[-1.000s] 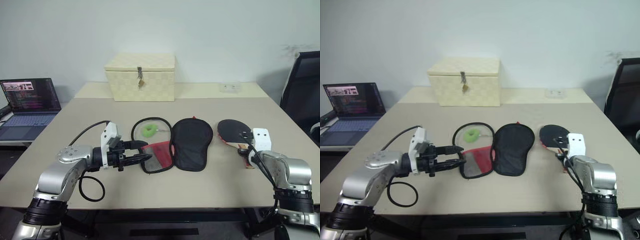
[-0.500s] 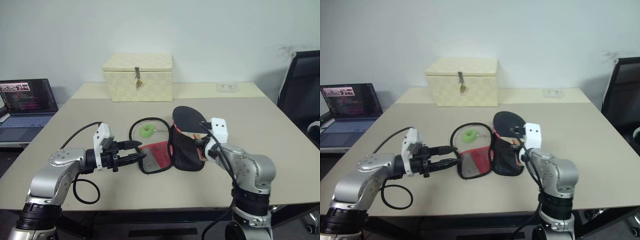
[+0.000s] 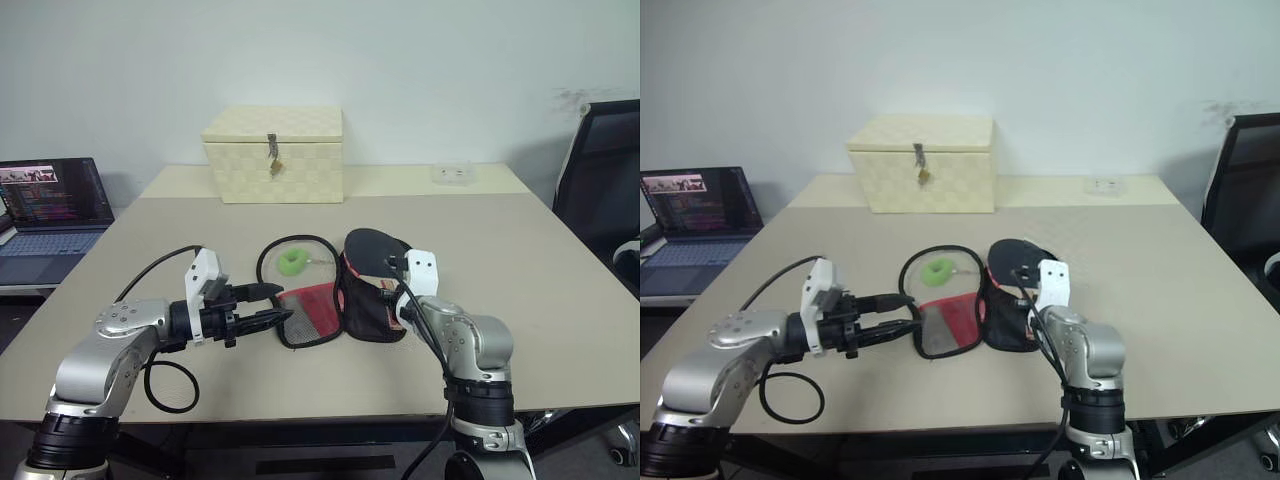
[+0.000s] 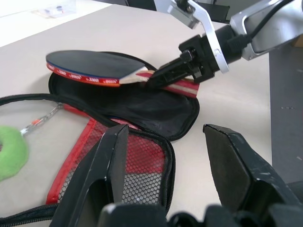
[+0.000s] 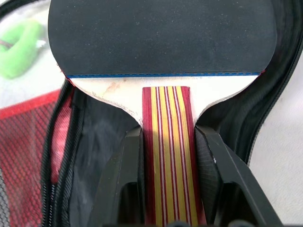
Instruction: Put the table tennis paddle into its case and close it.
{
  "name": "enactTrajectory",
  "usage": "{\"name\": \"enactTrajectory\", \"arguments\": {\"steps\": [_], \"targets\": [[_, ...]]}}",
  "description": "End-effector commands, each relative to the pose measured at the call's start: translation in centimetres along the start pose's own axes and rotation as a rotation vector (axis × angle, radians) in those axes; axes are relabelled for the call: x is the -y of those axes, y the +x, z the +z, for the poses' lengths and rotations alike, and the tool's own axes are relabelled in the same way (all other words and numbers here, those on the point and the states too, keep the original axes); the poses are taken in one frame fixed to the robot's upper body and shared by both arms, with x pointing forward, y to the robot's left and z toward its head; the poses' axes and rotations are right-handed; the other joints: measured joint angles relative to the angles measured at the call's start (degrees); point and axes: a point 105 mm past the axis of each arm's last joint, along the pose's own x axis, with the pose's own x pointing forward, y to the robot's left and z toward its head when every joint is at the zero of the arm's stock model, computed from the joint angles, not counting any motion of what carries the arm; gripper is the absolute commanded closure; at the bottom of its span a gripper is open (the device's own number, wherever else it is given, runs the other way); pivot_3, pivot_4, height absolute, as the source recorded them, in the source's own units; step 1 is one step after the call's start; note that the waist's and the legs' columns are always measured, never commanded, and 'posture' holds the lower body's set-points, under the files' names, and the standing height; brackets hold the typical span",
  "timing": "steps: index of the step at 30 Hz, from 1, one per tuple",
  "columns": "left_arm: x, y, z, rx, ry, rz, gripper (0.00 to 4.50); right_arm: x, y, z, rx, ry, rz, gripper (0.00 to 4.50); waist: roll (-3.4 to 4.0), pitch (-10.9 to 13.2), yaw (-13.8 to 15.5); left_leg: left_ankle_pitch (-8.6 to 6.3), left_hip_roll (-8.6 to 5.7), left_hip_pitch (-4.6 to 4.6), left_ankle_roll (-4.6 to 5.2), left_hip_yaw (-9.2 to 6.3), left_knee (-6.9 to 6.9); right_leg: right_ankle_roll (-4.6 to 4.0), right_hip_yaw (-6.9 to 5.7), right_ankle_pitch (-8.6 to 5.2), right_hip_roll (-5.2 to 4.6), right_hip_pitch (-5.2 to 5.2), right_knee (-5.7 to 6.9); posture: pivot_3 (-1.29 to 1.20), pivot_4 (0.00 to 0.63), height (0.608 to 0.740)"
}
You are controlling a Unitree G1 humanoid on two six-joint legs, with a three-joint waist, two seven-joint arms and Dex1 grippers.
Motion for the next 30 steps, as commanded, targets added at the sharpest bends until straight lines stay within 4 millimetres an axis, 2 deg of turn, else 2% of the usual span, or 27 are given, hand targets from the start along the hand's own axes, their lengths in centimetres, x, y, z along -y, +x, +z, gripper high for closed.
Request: {"name": "enactTrajectory", "arguments": {"steps": [1,6,7,13,20,24,27,30], "targets": [[0.0,-0.6,1.3,0.022,0.047,0.006,1.76,-0.8,-0.3,1.3,0.075,-0.008,0.022,3.44,0.0,0.0,0.0,0.0,0.0,0.0,0.0,0.0,0.0,0.0,0.0,0.0,0.0,0.0,0.0,0.0,0.15,0.74],[-0.1,-0.5,1.4,0.023,0.049,0.004,1.76,-0.5,-0.3,1.3,0.086,-0.002,0.0,3.44,0.0,0.0,0.0,0.0,0.0,0.0,0.0,-0.01,0.0,0.0,0.0,-0.01,0.0,0.0,0.0,0.0,0.15,0.74],[-0.1,-0.5,1.4,0.023,0.049,0.003,1.76,-0.4,-0.3,1.3,0.088,-0.004,-0.006,2.71,0.0,0.0,0.0,0.0,-0.01,0.0,0.0,-0.01,0.0,0.0,0.0,-0.01,0.0,0.0,0.0,0.0,0.15,0.74],[-0.2,-0.4,1.4,0.024,0.051,0.001,1.76,-0.9,-0.6,1.5,0.1,-0.04,0.015,0.82,0.0,0.0,0.0,0.0,-0.01,0.01,0.0,-0.01,0.0,0.0,0.0,-0.01,0.0,0.0,0.01,0.0,0.15,0.74],[-0.2,-0.8,1.3,0.017,0.049,0.008,1.76,-2.7,-4.1,2.6,0.132,-0.164,0.271,0.82,0.0,0.0,0.06,0.0,0.02,0.0,0.0,-0.03,0.0,0.0,-0.01,-0.01,0.0,0.0,0.0,0.0,0.15,0.74],[0.0,-1.3,0.8,0.001,0.022,-0.003,1.76,-0.9,-6.6,1.0,0.047,-0.329,0.414,0.82,-0.02,-0.01,0.22,0.0,-0.02,-0.01,0.0,-0.06,0.01,0.08,-0.02,-0.06,0.0,0.05,-0.04,0.0,0.15,0.74],[0.2,-1.6,0.3,-0.017,0.005,-0.021,1.76,0.6,-6.9,-0.3,-0.013,-0.397,0.416,0.82,-0.02,-0.01,0.13,-0.01,-0.02,0.02,0.01,-0.03,0.0,0.18,-0.01,-0.13,0.0,0.05,-0.04,0.0,0.15,0.74],[0.2,-1.7,-0.1,-0.031,-0.001,-0.026,1.76,1.1,-6.7,-1.0,-0.034,-0.412,0.411,0.82,-0.02,-0.01,-0.19,0.0,-0.03,0.07,0.01,-0.02,0.02,0.22,0.01,-0.19,0.06,0.05,0.0,0.0,0.15,0.74]]}}
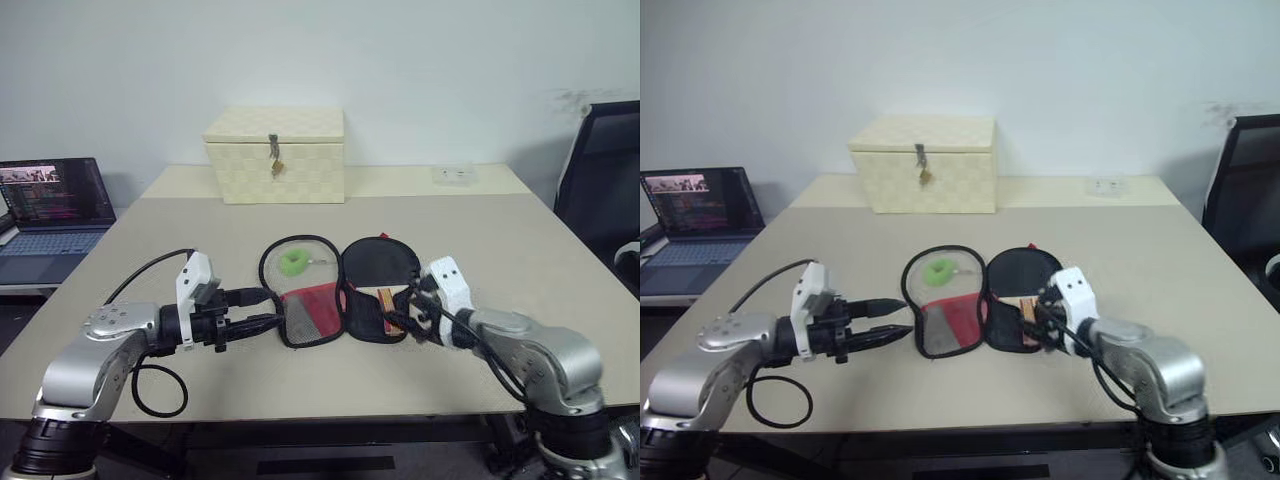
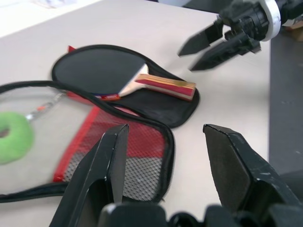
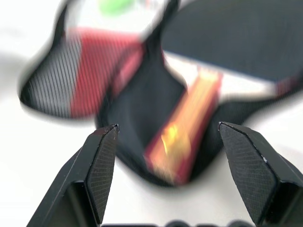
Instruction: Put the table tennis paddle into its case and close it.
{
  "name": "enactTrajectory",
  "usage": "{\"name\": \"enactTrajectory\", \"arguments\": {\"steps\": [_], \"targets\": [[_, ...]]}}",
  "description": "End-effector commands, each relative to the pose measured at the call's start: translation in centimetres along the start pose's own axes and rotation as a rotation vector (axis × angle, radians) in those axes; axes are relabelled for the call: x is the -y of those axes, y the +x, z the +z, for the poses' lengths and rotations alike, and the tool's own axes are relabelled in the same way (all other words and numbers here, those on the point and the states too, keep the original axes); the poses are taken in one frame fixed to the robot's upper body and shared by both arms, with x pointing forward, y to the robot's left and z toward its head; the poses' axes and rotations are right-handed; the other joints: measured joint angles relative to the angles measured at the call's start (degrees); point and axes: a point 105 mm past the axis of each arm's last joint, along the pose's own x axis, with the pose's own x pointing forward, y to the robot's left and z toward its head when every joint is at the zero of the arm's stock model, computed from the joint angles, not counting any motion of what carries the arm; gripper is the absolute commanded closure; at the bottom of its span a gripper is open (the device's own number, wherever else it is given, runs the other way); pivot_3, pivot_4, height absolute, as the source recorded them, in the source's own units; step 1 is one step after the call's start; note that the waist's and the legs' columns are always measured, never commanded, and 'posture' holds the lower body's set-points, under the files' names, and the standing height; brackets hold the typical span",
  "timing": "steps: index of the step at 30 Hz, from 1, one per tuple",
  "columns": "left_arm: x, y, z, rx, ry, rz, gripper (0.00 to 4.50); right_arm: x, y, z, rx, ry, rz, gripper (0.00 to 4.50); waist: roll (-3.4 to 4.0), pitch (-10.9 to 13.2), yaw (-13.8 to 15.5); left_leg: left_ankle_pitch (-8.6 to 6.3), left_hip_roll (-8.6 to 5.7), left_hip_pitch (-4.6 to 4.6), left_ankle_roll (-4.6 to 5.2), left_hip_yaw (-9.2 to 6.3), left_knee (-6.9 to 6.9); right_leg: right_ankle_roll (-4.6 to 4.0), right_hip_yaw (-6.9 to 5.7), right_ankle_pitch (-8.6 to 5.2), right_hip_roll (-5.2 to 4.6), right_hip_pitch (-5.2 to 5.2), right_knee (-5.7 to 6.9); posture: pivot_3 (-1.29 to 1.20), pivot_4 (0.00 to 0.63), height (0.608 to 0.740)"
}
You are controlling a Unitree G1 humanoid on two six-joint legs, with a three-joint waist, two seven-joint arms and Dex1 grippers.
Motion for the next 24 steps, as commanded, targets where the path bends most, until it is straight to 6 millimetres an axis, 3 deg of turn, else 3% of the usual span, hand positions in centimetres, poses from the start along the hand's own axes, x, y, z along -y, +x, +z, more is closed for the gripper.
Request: {"name": "enactTrajectory", "arguments": {"steps": [1,12,19,24], "targets": [[-0.2,-0.6,0.5,0.0,0.021,0.0,1.76,-1.0,0.0,0.4,0.034,-0.049,0.048,0.82,0.0,0.0,-0.2,0.0,0.0,0.03,0.0,0.02,0.0,-0.02,0.01,-0.01,0.04,0.0,0.01,0.0,0.15,0.74],[-0.4,-0.7,0.4,-0.013,0.025,0.002,1.76,-2.6,2.5,-1.9,-0.021,-0.048,0.07,0.82,-0.04,-0.03,-0.02,0.0,0.03,-0.01,-0.01,-0.07,0.0,-0.09,0.03,-0.04,0.01,0.0,0.02,0.0,0.15,0.74],[-0.3,-0.8,0.4,-0.015,0.027,0.008,1.76,-2.9,2.7,-1.6,-0.011,-0.058,0.084,0.82,-0.09,-0.06,-0.02,0.0,0.03,0.01,-0.01,-0.1,0.01,-0.08,0.0,-0.04,0.0,0.04,0.02,0.0,0.15,0.74],[-0.2,-0.9,0.3,-0.015,0.025,0.013,1.76,-1.1,2.5,-1.6,-0.003,-0.054,0.004,0.82,-0.1,-0.06,0.0,0.0,0.03,0.01,-0.01,-0.11,0.01,-0.09,0.01,-0.04,0.0,0.04,0.02,0.0,0.15,0.74]]}}
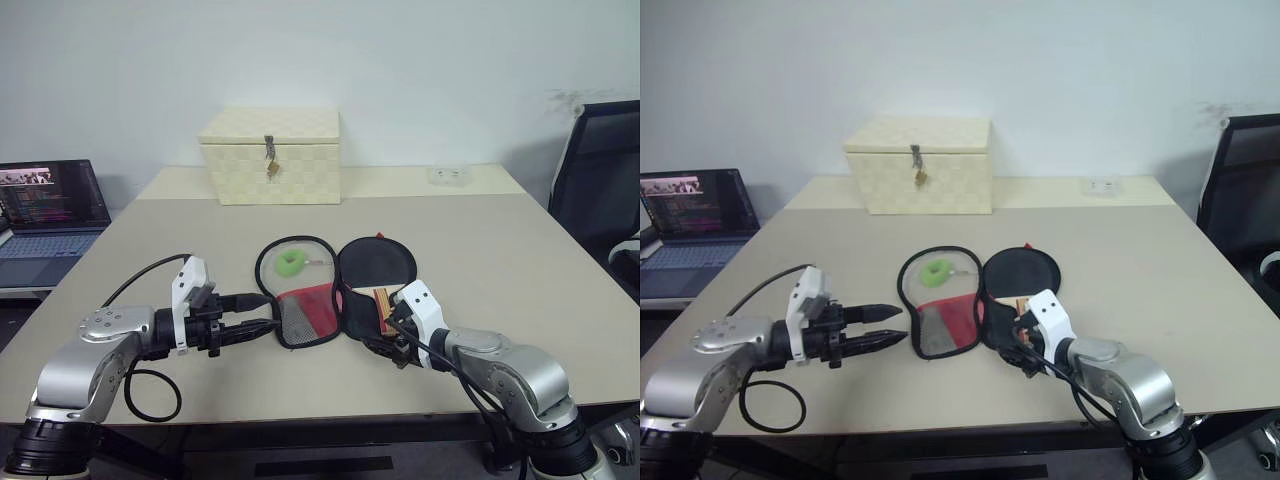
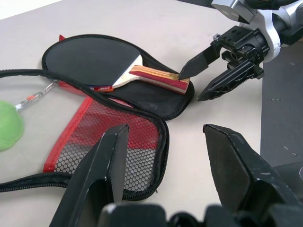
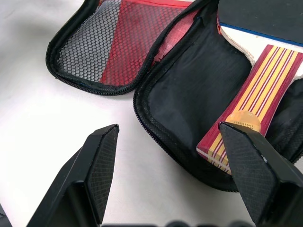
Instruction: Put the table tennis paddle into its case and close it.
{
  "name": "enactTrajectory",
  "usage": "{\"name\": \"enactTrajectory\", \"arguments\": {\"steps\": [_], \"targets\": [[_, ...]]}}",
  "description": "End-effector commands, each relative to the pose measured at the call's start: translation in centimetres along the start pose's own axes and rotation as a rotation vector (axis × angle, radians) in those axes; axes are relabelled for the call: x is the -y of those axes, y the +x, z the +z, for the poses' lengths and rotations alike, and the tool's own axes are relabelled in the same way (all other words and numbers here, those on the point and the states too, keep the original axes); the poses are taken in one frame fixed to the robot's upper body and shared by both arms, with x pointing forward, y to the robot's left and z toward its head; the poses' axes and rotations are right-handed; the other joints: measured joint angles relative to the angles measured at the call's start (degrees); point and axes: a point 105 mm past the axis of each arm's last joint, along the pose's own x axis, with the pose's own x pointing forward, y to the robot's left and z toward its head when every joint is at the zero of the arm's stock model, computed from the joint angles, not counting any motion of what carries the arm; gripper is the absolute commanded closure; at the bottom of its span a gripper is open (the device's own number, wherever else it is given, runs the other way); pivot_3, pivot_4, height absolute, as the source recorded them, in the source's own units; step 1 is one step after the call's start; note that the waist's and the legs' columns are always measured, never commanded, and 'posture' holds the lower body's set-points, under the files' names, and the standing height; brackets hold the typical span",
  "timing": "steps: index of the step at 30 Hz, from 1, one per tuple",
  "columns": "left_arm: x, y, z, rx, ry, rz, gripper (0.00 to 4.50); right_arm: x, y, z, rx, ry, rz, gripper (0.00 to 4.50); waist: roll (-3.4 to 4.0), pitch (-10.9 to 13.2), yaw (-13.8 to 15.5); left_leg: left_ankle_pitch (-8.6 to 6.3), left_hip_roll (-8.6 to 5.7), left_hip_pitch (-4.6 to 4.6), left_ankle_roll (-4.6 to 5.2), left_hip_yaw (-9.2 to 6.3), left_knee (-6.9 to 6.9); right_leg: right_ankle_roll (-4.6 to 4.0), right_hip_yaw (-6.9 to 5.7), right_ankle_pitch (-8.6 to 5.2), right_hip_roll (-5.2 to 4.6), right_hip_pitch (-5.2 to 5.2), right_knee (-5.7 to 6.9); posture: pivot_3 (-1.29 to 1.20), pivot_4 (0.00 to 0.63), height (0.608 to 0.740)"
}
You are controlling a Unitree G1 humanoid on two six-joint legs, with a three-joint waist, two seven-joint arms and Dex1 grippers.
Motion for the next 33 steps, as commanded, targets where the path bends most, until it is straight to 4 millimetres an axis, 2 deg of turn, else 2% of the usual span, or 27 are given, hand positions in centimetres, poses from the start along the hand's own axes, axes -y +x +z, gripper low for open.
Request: {"name": "enactTrajectory", "arguments": {"steps": [1,7,12,33], "targets": [[0.1,-0.4,1.0,0.009,0.049,0.008,1.76,1.8,-0.5,-0.4,-0.01,0.003,-0.08,0.82,0.0,0.0,0.04,0.0,0.0,0.0,0.0,0.0,0.0,0.0,0.0,0.0,0.0,0.0,0.0,0.0,0.15,0.74],[0.1,-0.2,1.0,0.012,0.051,0.005,1.76,2.8,-0.9,-1.1,-0.03,0.003,-0.112,0.82,-0.01,-0.01,0.15,0.0,0.0,-0.01,0.0,0.0,0.0,-0.01,0.0,0.01,-0.01,0.0,0.0,0.0,0.15,0.74],[0.1,-0.1,1.0,0.012,0.053,0.002,1.76,2.2,-0.7,-1.4,-0.036,0.006,-0.091,0.82,-0.01,-0.01,0.03,0.0,-0.01,0.0,0.0,0.02,-0.01,-0.02,0.01,0.01,0.0,-0.02,0.01,0.0,0.15,0.74],[0.0,-0.1,0.7,0.008,0.044,0.024,1.76,-0.5,-0.5,1.5,0.076,-0.074,0.016,0.82,-0.01,-0.01,0.04,0.0,0.0,0.0,0.0,0.02,-0.01,-0.02,-0.01,0.01,0.0,-0.02,0.01,0.0,0.15,0.74]]}}
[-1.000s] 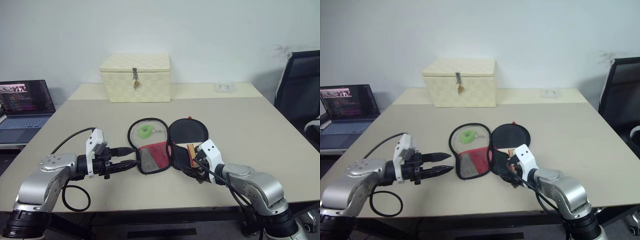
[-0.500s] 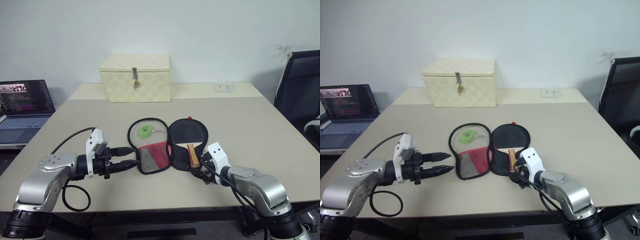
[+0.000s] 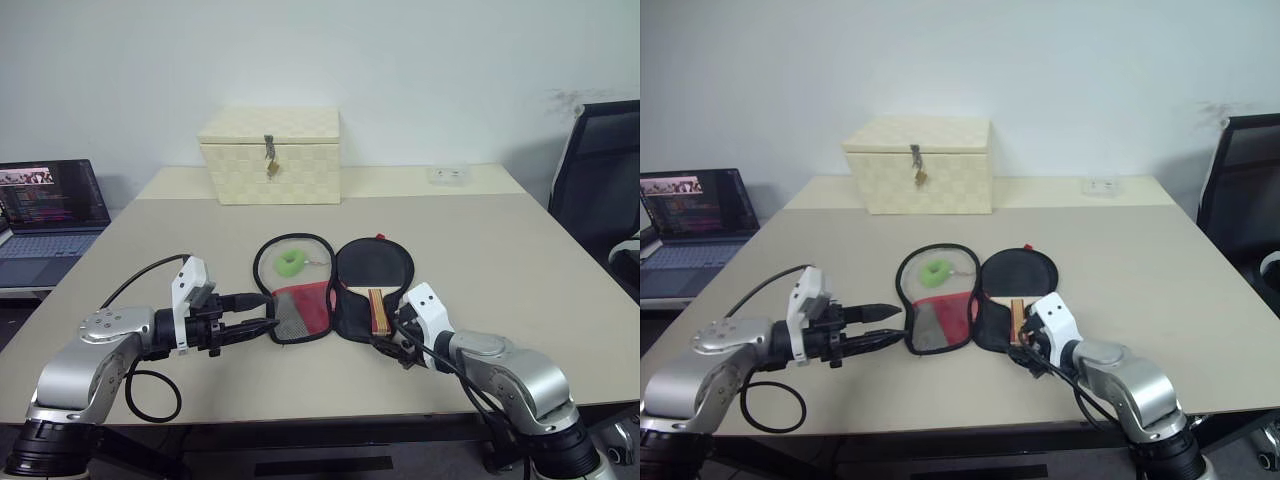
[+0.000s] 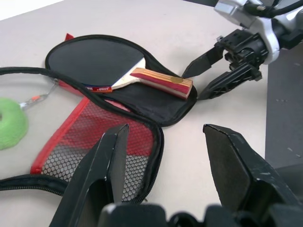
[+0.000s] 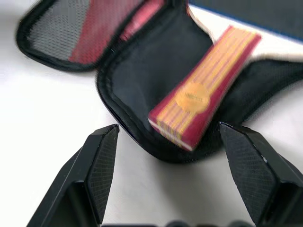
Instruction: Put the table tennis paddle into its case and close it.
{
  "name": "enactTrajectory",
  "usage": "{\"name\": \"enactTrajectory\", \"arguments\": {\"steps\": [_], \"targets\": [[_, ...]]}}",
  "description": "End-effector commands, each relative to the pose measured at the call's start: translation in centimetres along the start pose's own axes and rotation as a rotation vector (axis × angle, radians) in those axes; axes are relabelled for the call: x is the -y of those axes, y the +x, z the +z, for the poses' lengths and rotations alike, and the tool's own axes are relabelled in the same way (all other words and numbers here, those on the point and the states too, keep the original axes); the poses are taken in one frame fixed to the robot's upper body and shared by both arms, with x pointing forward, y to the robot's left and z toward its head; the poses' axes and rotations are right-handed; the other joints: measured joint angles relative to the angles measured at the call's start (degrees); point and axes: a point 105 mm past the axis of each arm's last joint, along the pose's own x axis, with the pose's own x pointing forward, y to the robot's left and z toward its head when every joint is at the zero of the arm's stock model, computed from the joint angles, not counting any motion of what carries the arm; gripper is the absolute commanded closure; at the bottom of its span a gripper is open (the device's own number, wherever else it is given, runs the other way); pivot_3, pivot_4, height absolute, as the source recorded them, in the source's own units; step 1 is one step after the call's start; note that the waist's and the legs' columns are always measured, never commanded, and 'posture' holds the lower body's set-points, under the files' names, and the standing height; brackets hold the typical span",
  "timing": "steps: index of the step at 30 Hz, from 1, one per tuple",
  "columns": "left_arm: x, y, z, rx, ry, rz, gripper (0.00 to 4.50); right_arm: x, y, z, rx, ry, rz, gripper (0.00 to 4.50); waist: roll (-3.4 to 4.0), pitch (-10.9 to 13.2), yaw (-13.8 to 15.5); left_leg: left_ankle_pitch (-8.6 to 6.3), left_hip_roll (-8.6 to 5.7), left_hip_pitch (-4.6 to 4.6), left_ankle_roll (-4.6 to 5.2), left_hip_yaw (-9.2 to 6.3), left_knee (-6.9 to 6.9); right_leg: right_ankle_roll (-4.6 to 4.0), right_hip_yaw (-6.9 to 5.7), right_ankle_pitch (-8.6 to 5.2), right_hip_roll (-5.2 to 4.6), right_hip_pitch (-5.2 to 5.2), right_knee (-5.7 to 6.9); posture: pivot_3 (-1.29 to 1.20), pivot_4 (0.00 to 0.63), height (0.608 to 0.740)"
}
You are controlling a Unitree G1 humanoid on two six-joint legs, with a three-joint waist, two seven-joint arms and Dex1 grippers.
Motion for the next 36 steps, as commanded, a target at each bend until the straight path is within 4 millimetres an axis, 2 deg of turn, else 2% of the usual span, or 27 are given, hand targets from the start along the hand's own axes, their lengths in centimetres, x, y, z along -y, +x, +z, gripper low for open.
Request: {"name": "enactTrajectory", "arguments": {"steps": [1,5,11,14,18,20,26,31,34,36], "targets": [[0.1,-0.1,0.6,0.007,0.042,0.006,1.76,-0.9,-0.4,1.9,0.074,-0.056,0.035,0.82,0.0,0.0,0.02,0.0,0.0,0.0,0.0,-0.01,0.0,0.0,0.0,0.0,0.0,0.0,0.0,0.0,0.15,0.74],[-0.6,-0.2,-0.1,-0.021,0.026,0.052,1.76,0.2,-1.0,2.1,0.07,-0.075,0.005,0.82,0.0,0.0,0.05,0.0,0.0,-0.01,0.0,-0.02,0.0,-0.01,0.0,0.01,-0.01,0.0,0.0,0.0,0.15,0.74],[-4.2,-1.2,-2.7,-0.102,0.003,0.257,1.76,1.6,-4.5,4.5,0.124,-0.127,0.092,0.82,0.0,0.0,0.17,0.0,-0.01,0.0,0.0,0.0,0.01,-0.02,-0.06,0.01,-0.01,0.0,0.0,0.0,0.15,0.74],[-6.2,-1.7,-4.1,-0.144,-0.007,0.363,2.37,1.7,-6.1,5.4,0.133,-0.168,0.141,0.79,0.0,0.0,0.35,0.0,-0.04,0.0,0.01,-0.01,0.01,-0.03,-0.09,0.02,0.0,0.0,-0.01,0.0,0.15,0.74],[-8.7,-1.3,-5.5,-0.201,0.014,0.476,3.77,1.3,-7.4,5.7,0.129,-0.212,0.2,0.79,0.0,0.0,0.54,0.0,-0.08,0.0,0.01,-0.01,0.01,-0.1,-0.1,0.06,0.0,0.01,-0.01,0.0,0.15,0.74],[-9.4,-0.5,-5.8,-0.217,0.027,0.49,4.47,1.1,-7.5,5.6,0.126,-0.219,0.213,0.79,-0.02,-0.01,0.83,0.0,-0.1,-0.01,0.01,-0.01,0.03,-0.1,-0.11,0.07,0.0,0.02,0.0,0.0,0.15,0.74],[-10.8,2.3,-6.7,-0.233,0.012,0.486,4.49,0.6,-7.4,5.2,0.119,-0.226,0.224,0.79,-0.03,-0.01,1.19,0.0,-0.16,-0.05,0.01,0.02,0.05,-0.22,-0.18,0.15,0.0,0.02,0.0,0.0,0.15,0.74],[-10.3,6.0,-7.0,-0.196,-0.034,0.404,4.49,0.7,-7.5,4.8,0.11,-0.231,0.214,0.79,-0.05,-0.02,1.44,0.0,-0.2,-0.05,0.01,0.0,0.08,-0.22,-0.23,0.15,0.0,0.03,0.02,0.0,0.15,0.74],[-9.3,8.1,-6.2,-0.142,-0.037,0.316,4.49,0.9,-7.6,4.7,0.108,-0.232,0.2,0.79,-0.06,-0.03,1.57,0.0,-0.24,-0.05,0.01,-0.01,0.11,-0.2,-0.24,0.15,0.02,0.06,0.04,0.0,0.15,0.74],[-8.6,9.2,-4.8,-0.09,-0.017,0.251,4.49,1.1,-7.8,4.6,0.107,-0.23,0.189,0.79,-0.07,-0.04,1.58,0.0,-0.24,-0.06,0.01,0.0,0.11,-0.17,-0.23,0.15,0.02,0.07,0.03,0.0,0.15,0.74]]}}
